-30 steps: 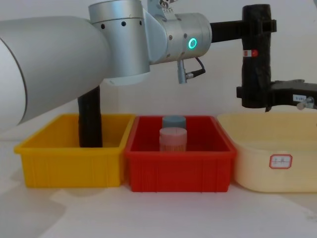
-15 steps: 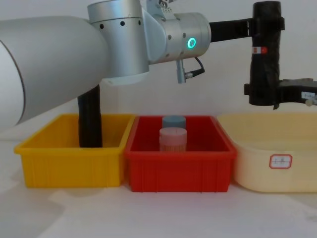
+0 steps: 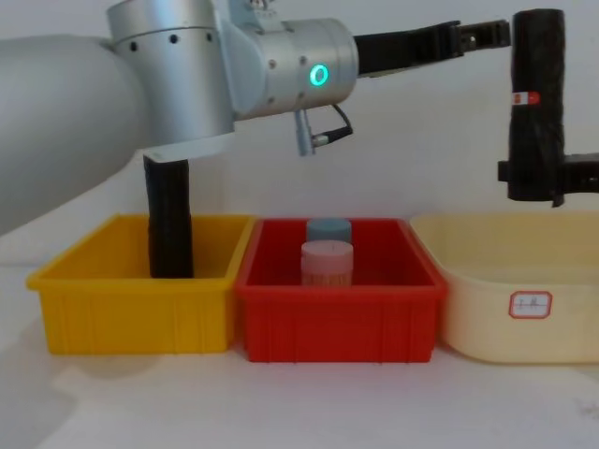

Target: Pick up the garbage bag with the one hand and transfer it to the other hand.

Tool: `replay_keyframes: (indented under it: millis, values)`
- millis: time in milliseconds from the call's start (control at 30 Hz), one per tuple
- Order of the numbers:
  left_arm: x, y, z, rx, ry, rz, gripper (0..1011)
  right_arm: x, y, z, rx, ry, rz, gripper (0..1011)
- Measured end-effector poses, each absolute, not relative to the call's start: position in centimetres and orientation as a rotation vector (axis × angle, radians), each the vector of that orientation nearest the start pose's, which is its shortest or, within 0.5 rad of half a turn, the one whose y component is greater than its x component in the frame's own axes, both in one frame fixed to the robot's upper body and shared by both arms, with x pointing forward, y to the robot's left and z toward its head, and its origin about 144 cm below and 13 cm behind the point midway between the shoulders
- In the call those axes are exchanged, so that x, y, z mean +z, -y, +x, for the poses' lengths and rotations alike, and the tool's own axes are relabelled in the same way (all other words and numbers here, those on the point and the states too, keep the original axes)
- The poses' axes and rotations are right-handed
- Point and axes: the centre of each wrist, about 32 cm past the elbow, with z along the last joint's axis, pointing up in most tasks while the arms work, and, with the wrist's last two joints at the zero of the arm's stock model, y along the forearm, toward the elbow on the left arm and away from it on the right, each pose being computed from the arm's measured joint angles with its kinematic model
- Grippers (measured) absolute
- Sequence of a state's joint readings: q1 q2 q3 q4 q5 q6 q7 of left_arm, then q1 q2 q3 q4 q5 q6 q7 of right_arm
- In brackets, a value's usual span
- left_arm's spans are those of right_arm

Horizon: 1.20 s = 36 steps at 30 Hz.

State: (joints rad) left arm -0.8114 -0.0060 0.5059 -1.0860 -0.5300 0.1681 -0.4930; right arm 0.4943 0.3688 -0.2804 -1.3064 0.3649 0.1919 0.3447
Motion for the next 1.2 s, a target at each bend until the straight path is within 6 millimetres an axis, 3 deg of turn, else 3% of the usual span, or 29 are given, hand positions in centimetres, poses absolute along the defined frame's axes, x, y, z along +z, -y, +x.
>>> replay_keyframes:
  millis: [600, 1100, 1200]
  values:
    - [131.3, -13.5, 60.8, 0.649, -0.099, -0.201, 1000, 125.2, 30.0, 58.2, -1.155, -0.001, -0.232, 577]
    - [130.9, -15.5, 59.0, 0.845, -0.075, -0.201, 1000, 126.2, 30.7, 57.6, -1.128, 0.038, -0.407, 577]
    - [130.8, -15.7, 58.7, 0.880, -0.069, -0.201, 1000, 126.3, 30.7, 57.5, -1.122, 0.043, -0.429, 659]
